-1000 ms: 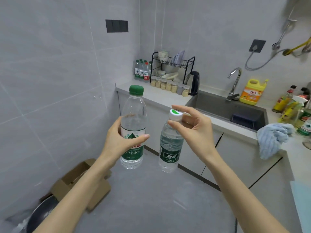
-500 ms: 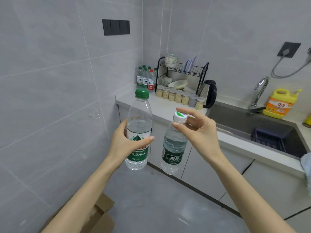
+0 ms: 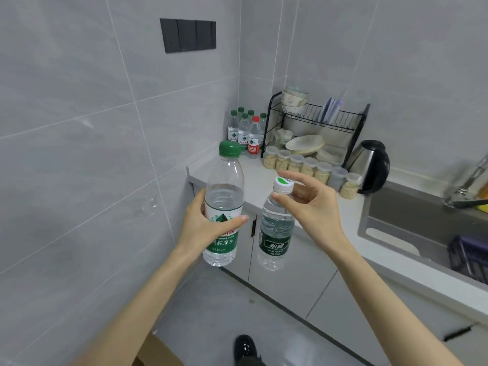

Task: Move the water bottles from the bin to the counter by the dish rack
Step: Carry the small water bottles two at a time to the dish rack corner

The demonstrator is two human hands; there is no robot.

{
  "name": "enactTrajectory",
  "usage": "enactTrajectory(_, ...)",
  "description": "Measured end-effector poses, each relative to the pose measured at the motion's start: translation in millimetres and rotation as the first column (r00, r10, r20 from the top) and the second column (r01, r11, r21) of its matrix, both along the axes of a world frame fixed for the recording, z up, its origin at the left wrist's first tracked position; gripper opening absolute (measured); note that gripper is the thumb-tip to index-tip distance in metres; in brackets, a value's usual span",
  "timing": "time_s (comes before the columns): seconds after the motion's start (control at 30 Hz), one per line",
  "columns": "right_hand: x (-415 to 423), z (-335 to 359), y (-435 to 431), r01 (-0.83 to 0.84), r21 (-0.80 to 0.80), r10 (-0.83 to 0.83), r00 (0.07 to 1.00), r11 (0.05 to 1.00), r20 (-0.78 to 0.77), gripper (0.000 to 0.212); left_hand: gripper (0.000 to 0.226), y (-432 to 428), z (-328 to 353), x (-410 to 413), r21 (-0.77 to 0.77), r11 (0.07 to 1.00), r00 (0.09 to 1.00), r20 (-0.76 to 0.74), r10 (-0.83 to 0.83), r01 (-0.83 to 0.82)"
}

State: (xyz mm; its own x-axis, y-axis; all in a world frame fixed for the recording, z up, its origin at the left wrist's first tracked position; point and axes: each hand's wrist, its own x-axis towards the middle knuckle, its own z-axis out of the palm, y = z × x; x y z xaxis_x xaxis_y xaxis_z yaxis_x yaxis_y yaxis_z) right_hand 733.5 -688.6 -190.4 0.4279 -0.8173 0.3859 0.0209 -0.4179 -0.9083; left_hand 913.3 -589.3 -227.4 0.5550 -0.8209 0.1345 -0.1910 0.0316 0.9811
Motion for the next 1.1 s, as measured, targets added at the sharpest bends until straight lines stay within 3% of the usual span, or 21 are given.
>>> enactTrajectory(0.47, 153, -18, -215, -0.08, -0.008, 0.079, 0.994, 0.997, -0.08, 0.042, 0.067, -195, -9, 140, 0.015, 0.998, 0.997, 0.033, 0.065, -0.065)
enactTrajectory(0.83, 253, -54, -331, 0.032, -0.012, -0.034, 0.974, 0.999, -0.222, 0.037, 0.073, -308, -53, 247, 0.032, 0.999, 0.992, 0.12, -0.023, 0.02)
enactTrajectory(1.1, 317, -83, -401, 0.117, -0.018, -0.116, 0.938, 0.993, -0.327, 0.035, 0.074, -399, -106, 314, 0.103, 0.99, 0.989, 0.102, -0.107, 0.096)
